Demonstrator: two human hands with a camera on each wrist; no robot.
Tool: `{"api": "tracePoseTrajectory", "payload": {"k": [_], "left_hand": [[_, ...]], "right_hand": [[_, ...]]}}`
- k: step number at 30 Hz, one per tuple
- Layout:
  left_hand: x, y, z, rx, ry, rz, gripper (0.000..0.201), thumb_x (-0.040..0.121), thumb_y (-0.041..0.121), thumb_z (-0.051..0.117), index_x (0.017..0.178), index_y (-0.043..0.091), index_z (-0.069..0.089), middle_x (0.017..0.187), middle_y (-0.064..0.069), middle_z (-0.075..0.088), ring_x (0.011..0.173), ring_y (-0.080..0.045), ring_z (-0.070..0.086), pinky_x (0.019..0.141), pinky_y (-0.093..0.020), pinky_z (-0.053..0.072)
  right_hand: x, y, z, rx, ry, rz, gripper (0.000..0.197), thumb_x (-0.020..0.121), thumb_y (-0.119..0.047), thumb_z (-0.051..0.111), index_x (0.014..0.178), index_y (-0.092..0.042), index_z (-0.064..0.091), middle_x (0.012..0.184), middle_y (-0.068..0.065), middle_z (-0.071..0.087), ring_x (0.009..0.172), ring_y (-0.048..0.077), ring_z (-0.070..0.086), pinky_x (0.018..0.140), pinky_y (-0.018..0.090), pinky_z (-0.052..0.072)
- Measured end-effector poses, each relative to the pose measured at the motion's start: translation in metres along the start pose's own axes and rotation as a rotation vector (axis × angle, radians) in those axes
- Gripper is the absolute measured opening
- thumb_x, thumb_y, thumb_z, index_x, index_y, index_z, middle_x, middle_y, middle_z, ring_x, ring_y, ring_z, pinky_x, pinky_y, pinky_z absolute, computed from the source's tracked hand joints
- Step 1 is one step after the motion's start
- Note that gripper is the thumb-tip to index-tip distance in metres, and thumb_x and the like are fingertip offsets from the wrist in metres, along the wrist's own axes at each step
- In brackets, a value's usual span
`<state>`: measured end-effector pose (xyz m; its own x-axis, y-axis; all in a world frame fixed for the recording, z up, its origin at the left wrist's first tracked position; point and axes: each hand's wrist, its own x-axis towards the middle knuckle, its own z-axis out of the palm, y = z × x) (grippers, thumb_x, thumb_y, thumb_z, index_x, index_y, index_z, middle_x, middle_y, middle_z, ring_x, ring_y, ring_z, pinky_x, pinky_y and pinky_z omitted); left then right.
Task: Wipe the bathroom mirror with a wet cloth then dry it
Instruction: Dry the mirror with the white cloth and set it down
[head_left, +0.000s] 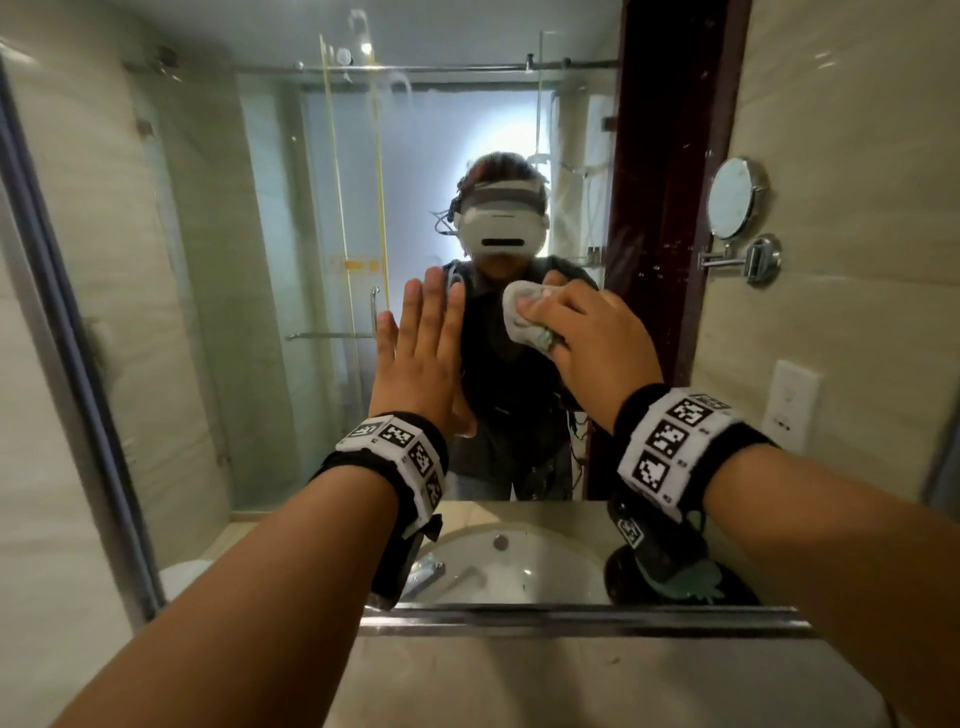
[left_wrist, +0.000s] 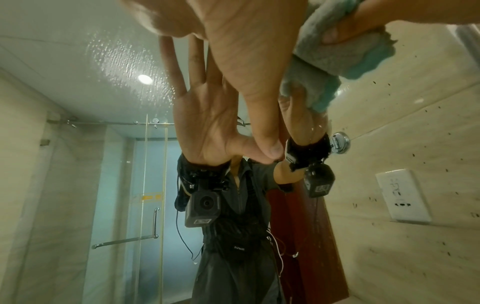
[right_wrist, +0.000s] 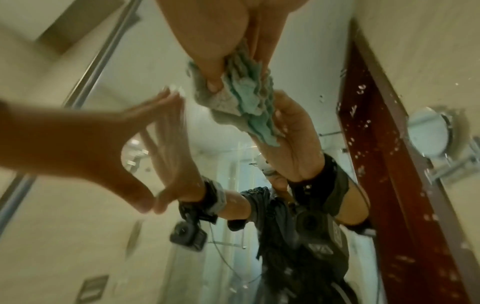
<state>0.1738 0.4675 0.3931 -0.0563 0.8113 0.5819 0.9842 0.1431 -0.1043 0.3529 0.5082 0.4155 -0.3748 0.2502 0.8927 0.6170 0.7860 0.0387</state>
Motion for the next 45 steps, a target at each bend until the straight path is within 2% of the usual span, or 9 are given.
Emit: {"api": "tracePoseTrajectory", "payload": {"k": [8, 12, 16, 20, 24, 29, 36, 40, 45], "left_hand": [[-0.029, 0.005, 0.033, 0.043, -0.050, 0.014, 0.137, 0.071, 0.054, 0.072, 0.131, 0.014, -0.044, 0.141, -0.011, -0.046, 0.129, -0.029, -0.041, 0.116, -0.048, -0.012], [-0.042, 0.010, 0.044, 0.002, -0.101, 0.009, 0.139, 0.071, 0.056, 0.072, 0.127, 0.015, -0.048, 0.138, -0.012, -0.048, 0.128, -0.030, -0.042, 0.114, -0.047, -0.015], [-0.047, 0.018, 0.056, -0.013, -0.081, -0.021, 0.141, 0.071, 0.059, 0.070, 0.121, 0.014, -0.054, 0.136, -0.014, -0.050, 0.128, -0.032, -0.042, 0.112, -0.050, -0.016], [-0.054, 0.025, 0.071, -0.008, -0.060, -0.035, 0.146, 0.066, 0.063, 0.071, 0.125, 0.011, -0.051, 0.137, -0.016, -0.049, 0.129, -0.035, -0.041, 0.112, -0.052, -0.016], [-0.066, 0.025, 0.089, 0.024, -0.079, 0.007, 0.151, 0.061, 0.061, 0.076, 0.129, 0.010, -0.049, 0.136, -0.017, -0.051, 0.130, -0.036, -0.040, 0.114, -0.052, -0.014], [-0.071, 0.025, 0.097, 0.036, -0.095, 0.011, 0.151, 0.060, 0.059, 0.078, 0.131, 0.011, -0.046, 0.139, -0.015, -0.049, 0.134, -0.035, -0.036, 0.115, -0.052, -0.012], [-0.073, 0.031, 0.102, 0.046, -0.075, -0.026, 0.147, 0.065, 0.059, 0.075, 0.130, 0.011, -0.048, 0.135, -0.015, -0.053, 0.132, -0.034, -0.038, 0.115, -0.052, -0.010], [-0.074, 0.033, 0.107, 0.028, -0.056, -0.032, 0.146, 0.065, 0.060, 0.074, 0.131, 0.011, -0.047, 0.136, -0.015, -0.053, 0.131, -0.034, -0.039, 0.115, -0.051, -0.013], [-0.078, 0.030, 0.115, 0.002, -0.021, -0.004, 0.151, 0.059, 0.061, 0.077, 0.133, 0.013, -0.045, 0.139, -0.012, -0.050, 0.133, -0.031, -0.039, 0.114, -0.049, -0.016]], "right_hand": [[-0.105, 0.000, 0.051, -0.161, -0.345, -0.277, 0.054, 0.056, -0.010, 0.087, 0.106, -0.016, 0.069, 0.100, 0.010, 0.065, 0.086, 0.031, 0.064, 0.065, 0.037, 0.058], [-0.104, 0.001, 0.040, -0.145, -0.501, -0.252, 0.050, 0.073, -0.014, 0.077, 0.118, -0.020, 0.056, 0.110, 0.012, 0.060, 0.093, 0.033, 0.060, 0.068, 0.045, 0.055], [-0.050, -0.003, 0.018, -0.138, -0.277, -0.014, 0.037, 0.090, -0.026, 0.047, 0.126, -0.024, 0.054, 0.129, 0.008, 0.047, 0.114, 0.032, 0.046, 0.085, 0.045, 0.049], [-0.037, -0.006, 0.018, -0.148, -0.126, 0.000, 0.045, 0.080, -0.005, 0.065, 0.122, -0.020, 0.058, 0.121, 0.011, 0.053, 0.101, 0.037, 0.051, 0.073, 0.047, 0.053], [-0.086, -0.005, 0.038, -0.234, -0.337, -0.077, 0.044, 0.093, -0.048, 0.041, 0.121, -0.019, 0.059, 0.119, 0.012, 0.054, 0.106, 0.034, 0.051, 0.083, 0.045, 0.049], [-0.154, 0.006, 0.053, -0.221, -0.552, -0.236, 0.064, 0.052, -0.008, 0.087, 0.112, -0.015, 0.065, 0.099, 0.013, 0.062, 0.082, 0.030, 0.061, 0.058, 0.036, 0.055], [-0.096, -0.003, 0.029, -0.131, -0.346, 0.023, 0.046, 0.081, -0.009, 0.066, 0.124, -0.024, 0.059, 0.120, 0.013, 0.053, 0.104, 0.034, 0.054, 0.074, 0.044, 0.052], [-0.078, 0.002, 0.033, -0.095, -0.076, -0.027, 0.051, 0.077, -0.008, 0.074, 0.121, -0.022, 0.053, 0.113, 0.015, 0.052, 0.097, 0.036, 0.057, 0.064, 0.042, 0.055], [-0.134, 0.000, 0.060, -0.140, -0.147, -0.122, 0.052, 0.065, -0.013, 0.082, 0.112, -0.018, 0.061, 0.102, 0.012, 0.058, 0.083, 0.034, 0.062, 0.060, 0.042, 0.057]]}}
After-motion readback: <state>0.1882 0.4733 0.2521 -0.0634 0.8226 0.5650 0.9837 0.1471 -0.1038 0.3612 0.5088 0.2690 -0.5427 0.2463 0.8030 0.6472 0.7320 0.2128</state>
